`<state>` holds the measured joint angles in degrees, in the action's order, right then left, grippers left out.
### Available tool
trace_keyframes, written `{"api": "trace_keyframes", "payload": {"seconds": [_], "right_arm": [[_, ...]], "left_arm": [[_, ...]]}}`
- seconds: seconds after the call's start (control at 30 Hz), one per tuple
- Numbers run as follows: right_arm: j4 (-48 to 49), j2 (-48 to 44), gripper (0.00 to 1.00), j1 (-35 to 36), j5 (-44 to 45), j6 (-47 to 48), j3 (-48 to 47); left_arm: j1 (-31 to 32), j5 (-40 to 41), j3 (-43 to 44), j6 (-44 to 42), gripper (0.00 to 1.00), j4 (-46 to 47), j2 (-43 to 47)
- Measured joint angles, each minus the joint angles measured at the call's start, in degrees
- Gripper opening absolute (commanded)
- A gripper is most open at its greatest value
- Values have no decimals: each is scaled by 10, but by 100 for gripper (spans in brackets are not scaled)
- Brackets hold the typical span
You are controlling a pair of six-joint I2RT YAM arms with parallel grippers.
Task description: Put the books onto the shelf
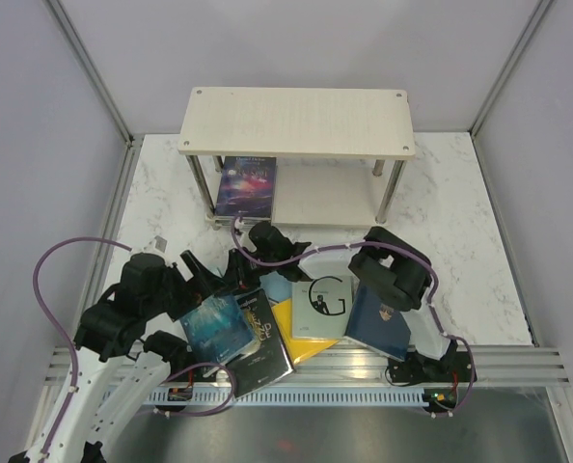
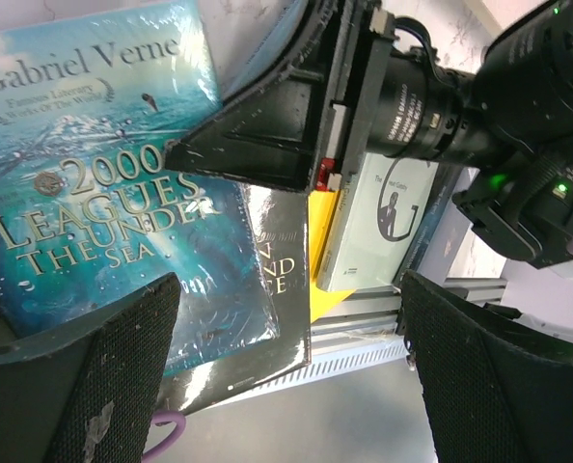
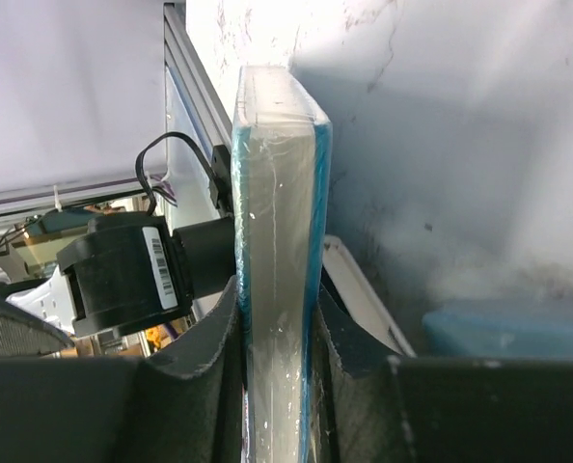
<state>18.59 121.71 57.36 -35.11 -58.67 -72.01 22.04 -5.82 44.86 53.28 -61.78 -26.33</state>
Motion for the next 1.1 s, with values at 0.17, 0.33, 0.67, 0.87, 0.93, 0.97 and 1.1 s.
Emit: {"api": "trace_keyframes", "payload": {"seconds": [0.17, 0.33, 0.67, 0.87, 0.93, 0.97, 1.1], "right_arm": [[-24, -78, 0, 2, 28, 7, 57], [-63, -191, 0, -3, 60, 17, 130], [-117, -420, 0, -124, 96, 10, 218], [-118, -472, 0, -177, 87, -15, 229], [-106, -472, 0, -178, 78, -33, 231], [-94, -472, 0, -178, 73, -44, 235], [-33, -473, 0, -176, 52, -98, 258]], "left_arm": [[0, 7, 24, 0, 100, -3, -2], [0, 12, 47, -5, 100, -2, -2], [0, -13, 46, -28, 100, 48, 14], [0, -87, -16, -30, 100, 148, 31], [0, -115, -49, -26, 100, 192, 38], [0, -126, -65, -22, 100, 213, 41], [0, -147, -99, -7, 100, 269, 42]]}}
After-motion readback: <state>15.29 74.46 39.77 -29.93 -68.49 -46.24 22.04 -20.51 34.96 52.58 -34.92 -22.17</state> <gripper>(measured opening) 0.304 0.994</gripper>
